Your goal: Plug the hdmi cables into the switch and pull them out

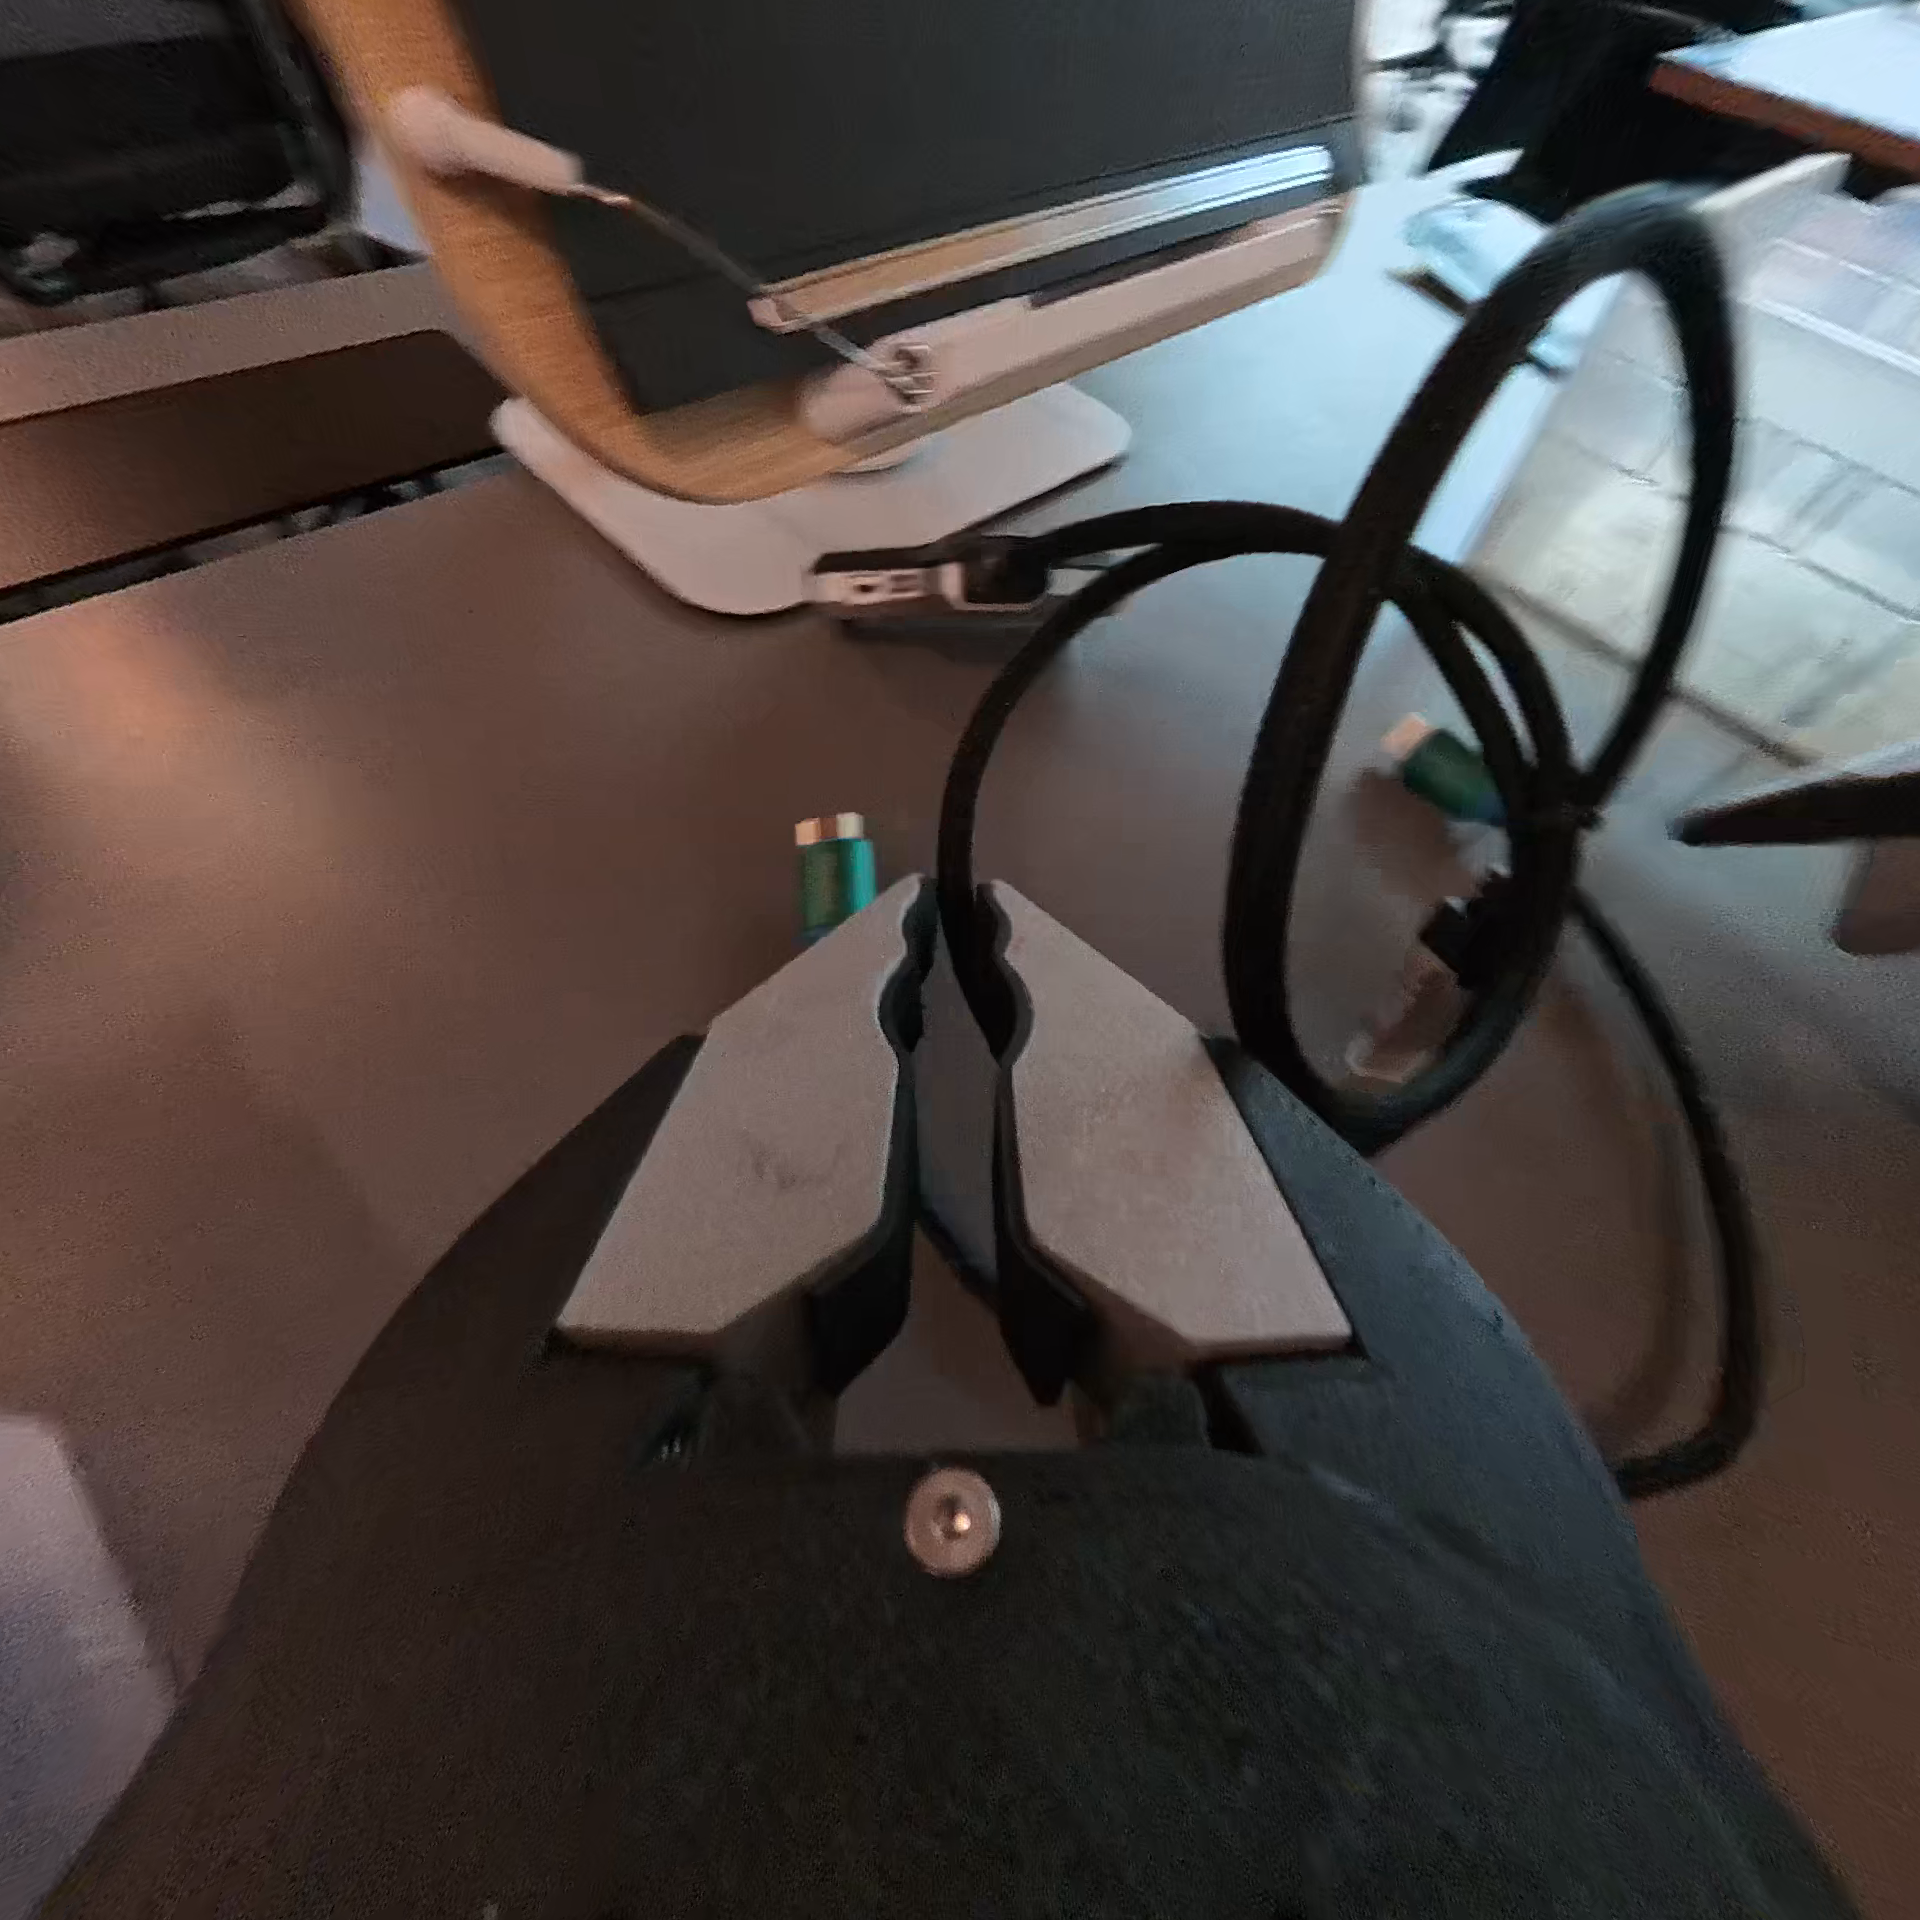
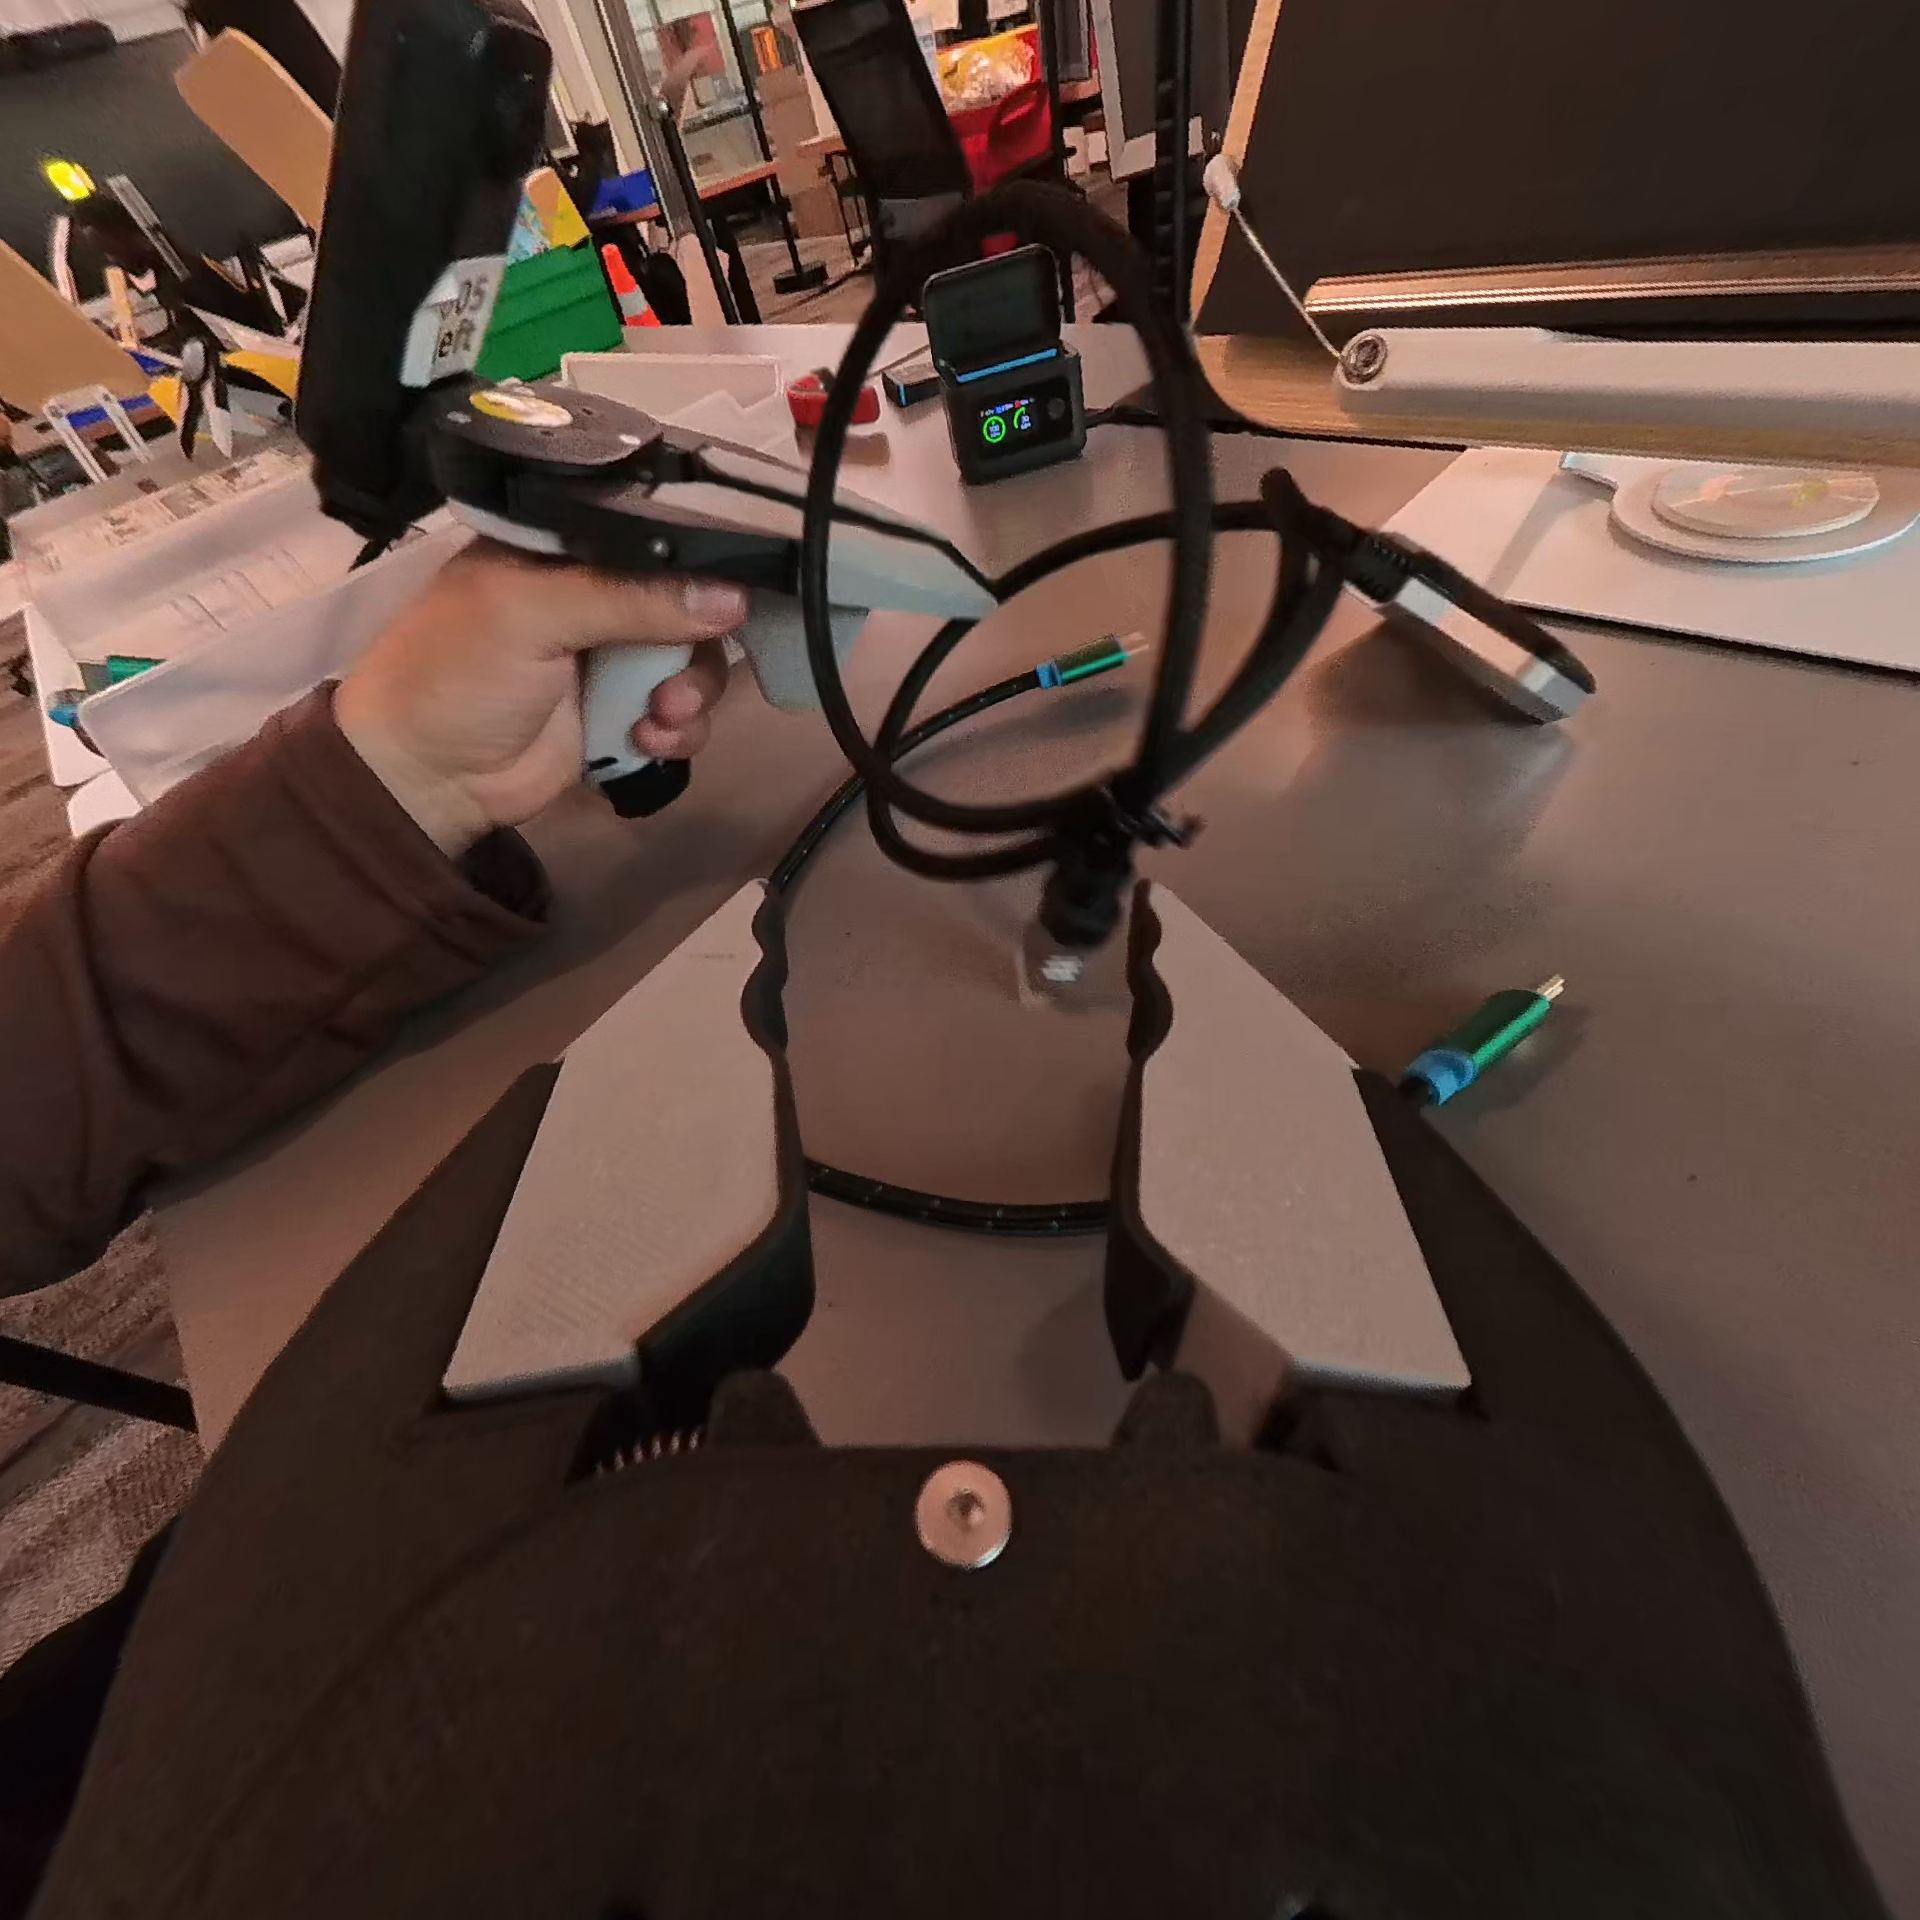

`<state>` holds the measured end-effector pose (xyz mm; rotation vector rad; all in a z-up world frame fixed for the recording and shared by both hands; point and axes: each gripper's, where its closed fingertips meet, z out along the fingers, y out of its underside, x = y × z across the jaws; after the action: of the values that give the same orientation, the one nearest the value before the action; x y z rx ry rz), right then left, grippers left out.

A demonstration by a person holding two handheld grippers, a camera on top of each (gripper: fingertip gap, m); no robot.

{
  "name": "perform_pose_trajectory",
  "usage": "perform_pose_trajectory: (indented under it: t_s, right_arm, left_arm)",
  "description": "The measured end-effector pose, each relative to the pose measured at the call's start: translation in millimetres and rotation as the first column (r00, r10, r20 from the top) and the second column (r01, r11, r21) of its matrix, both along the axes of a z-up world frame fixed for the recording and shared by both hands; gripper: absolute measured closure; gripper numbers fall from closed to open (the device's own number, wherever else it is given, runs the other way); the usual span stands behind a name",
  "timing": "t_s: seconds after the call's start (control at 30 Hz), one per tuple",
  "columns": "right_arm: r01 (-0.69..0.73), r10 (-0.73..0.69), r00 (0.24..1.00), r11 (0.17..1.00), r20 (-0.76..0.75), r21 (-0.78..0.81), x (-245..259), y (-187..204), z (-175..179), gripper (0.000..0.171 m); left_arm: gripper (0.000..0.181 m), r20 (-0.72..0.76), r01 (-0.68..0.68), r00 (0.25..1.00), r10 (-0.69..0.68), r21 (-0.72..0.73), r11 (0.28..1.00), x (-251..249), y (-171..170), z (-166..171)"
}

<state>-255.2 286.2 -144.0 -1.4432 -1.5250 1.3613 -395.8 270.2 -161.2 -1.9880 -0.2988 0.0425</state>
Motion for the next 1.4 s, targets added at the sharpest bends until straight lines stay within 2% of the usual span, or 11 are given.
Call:
perform_pose_trajectory:
  t_s: [0.07, 0.13, 0.23, 0.33, 0.57, 0.8, 0.97, 1.07, 1.17, 1.27, 1.4]
  right_arm:
    - [0.000, 0.000, 1.000, 1.000, -0.014, -0.010, 1.2, 0.6, 3.3, 0.109]
    - [-0.003, 0.002, 0.997, 1.000, -0.075, -0.007, 5.6, 0.4, 15.9, 0.110]
    - [0.083, -0.075, 0.967, 0.996, -0.243, 0.024, 20.0, 12.1, 47.7, 0.109]
    - [0.123, -0.118, 0.938, 0.992, -0.327, -0.006, 32.3, 21.2, 60.9, 0.108]
    - [0.065, -0.059, 0.977, 0.998, -0.205, 0.020, 12.9, 8.5, 38.8, 0.107]
    - [0.034, -0.014, 0.987, 0.992, -0.158, 0.122, 12.7, -9.2, 41.4, 0.102]
    - [-0.021, -0.040, 0.988, 0.922, 0.148, 0.386, -16.6, -1.2, 74.1, 0.102]
    - [-0.188, -0.036, 0.911, 0.850, 0.411, 0.493, -53.1, -6.6, 70.3, 0.111]
    - [-0.327, -0.181, 0.753, 0.731, 0.632, 0.599, -85.7, 7.2, 29.6, 0.107]
    - [-0.427, -0.363, 0.644, 0.559, 0.673, 0.711, -106.4, 35.6, -7.5, 0.108]
    - [-0.498, -0.469, 0.507, 0.525, 0.723, 0.690, -102.5, 62.6, -40.5, 0.110]
  left_arm:
    - [0.176, 0.084, 0.182, 0.979, -0.186, 0.051, 0.982, 31.9, 8.2, 3.8]
    - [0.174, 0.220, 0.433, 0.864, -0.452, 0.129, 0.892, 82.0, 10.7, 9.9]
    - [0.181, 0.198, 0.609, 0.753, -0.628, 0.151, 0.778, 122.6, 10.2, 12.7]
    - [0.179, 0.091, 0.547, 0.828, -0.553, 0.083, 0.833, 112.1, 21.0, 3.6]
    - [0.181, -0.120, 0.228, 0.967, -0.225, 0.011, 0.974, 43.2, 20.1, 0.1]
    - [0.175, -0.193, 0.003, 0.981, -0.031, -0.145, 0.989, -0.5, 8.9, -22.7]
    - [0.165, -0.213, -0.065, 0.977, 0.027, -0.176, 0.982, -12.4, 9.6, -25.6]
    - [0.164, -0.200, -0.084, 0.978, 0.052, -0.158, 0.984, -15.8, 9.9, -22.9]
    - [0.164, -0.209, -0.116, 0.974, 0.087, -0.131, 0.985, -24.2, 4.9, -17.4]
    - [0.163, -0.185, -0.165, 0.972, 0.145, -0.102, 0.981, -35.0, -3.1, -12.3]
    - [0.160, -0.136, -0.183, 0.975, 0.175, -0.055, 0.982, -39.5, -9.3, -2.9]
